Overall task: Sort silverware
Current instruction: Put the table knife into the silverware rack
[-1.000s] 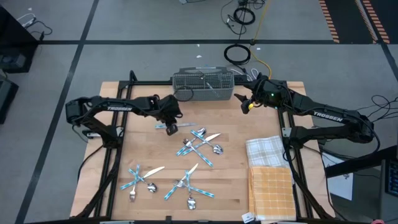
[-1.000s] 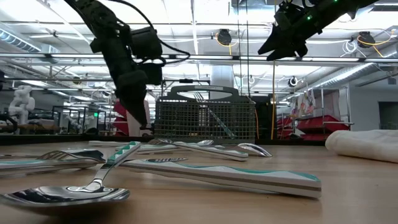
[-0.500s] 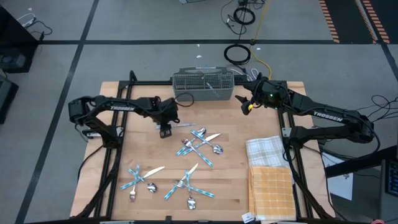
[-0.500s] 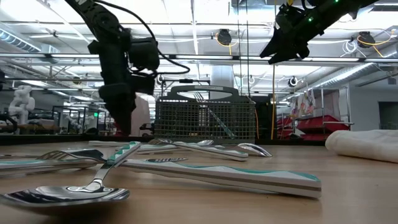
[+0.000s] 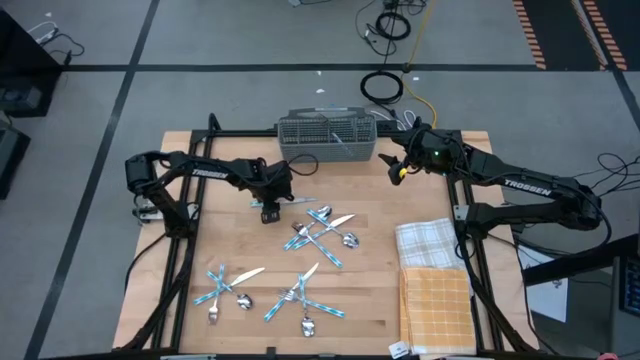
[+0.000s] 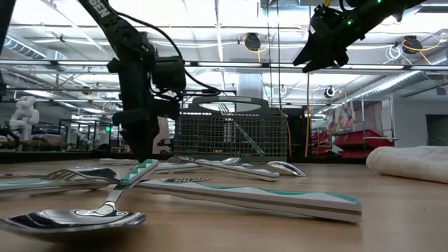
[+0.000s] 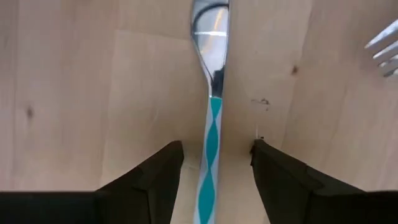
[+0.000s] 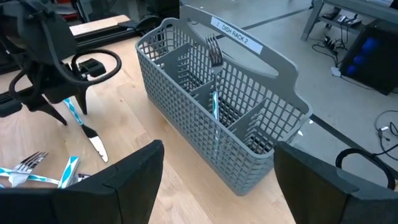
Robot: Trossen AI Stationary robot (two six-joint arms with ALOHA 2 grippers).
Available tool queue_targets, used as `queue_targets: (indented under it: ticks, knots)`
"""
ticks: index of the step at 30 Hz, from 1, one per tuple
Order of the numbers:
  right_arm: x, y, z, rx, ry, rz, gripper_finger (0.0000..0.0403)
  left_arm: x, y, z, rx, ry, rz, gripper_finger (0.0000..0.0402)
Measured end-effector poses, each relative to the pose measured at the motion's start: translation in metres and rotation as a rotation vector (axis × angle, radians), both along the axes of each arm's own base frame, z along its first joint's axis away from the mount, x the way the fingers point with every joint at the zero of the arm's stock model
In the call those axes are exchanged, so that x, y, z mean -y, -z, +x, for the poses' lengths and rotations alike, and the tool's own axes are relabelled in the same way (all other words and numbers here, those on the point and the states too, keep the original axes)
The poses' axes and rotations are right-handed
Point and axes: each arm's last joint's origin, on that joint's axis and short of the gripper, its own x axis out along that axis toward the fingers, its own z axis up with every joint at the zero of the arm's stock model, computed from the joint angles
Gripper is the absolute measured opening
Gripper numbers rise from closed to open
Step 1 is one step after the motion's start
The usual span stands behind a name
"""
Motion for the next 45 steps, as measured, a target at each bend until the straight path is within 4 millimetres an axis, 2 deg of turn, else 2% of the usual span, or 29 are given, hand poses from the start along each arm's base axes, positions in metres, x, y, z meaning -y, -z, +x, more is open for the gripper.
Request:
queue_targets:
  ticks: [3, 8, 9, 15, 21, 30, 34, 39, 45]
  knots:
    - [0.0, 0.0, 0.0, 0.001, 0.001, 0.001, 0.0288, 0.003, 0.009, 0.004, -0.042, 0.041, 0.028, 0.0161]
    - [0.0, 0.0, 0.0, 0.001, 0.001, 0.002, 0.0288, 0.008, 0.009, 0.008, -0.041, 0.043, 0.087, 0.0036]
    - [0.0, 0.0, 0.0, 0.001, 0.001, 0.002, 0.0288, 0.009, 0.009, 0.008, -0.037, 0.028, 0.086, 0.0023]
    - [0.0, 0.0, 0.0, 0.0, 0.001, 0.002, 0.0288, 0.009, 0.008, 0.009, -0.022, -0.054, 0.081, 0.002]
    - [0.0, 0.0, 0.0, 0.0, 0.001, 0.002, 0.0288, 0.012, -0.014, 0.001, 0.046, -0.137, 0.063, 0.0015]
    - [0.0, 0.0, 0.0, 0.001, 0.001, 0.002, 0.0288, 0.013, -0.03, 0.0, 0.126, -0.263, 0.026, 0.0014]
    - [0.0, 0.0, 0.0, 0.001, 0.001, 0.002, 0.0288, 0.011, -0.045, 0.005, 0.261, -0.331, 0.035, 0.0014]
    - [0.0, 0.0, 0.0, 0.001, 0.001, 0.002, 0.0288, 0.007, -0.077, 0.012, 0.517, -0.405, 0.09, 0.0014]
    - [0.0, 0.0, 0.0, 0.001, 0.001, 0.002, 0.0288, -0.006, -0.117, 0.008, 0.783, -0.515, 0.305, 0.0014]
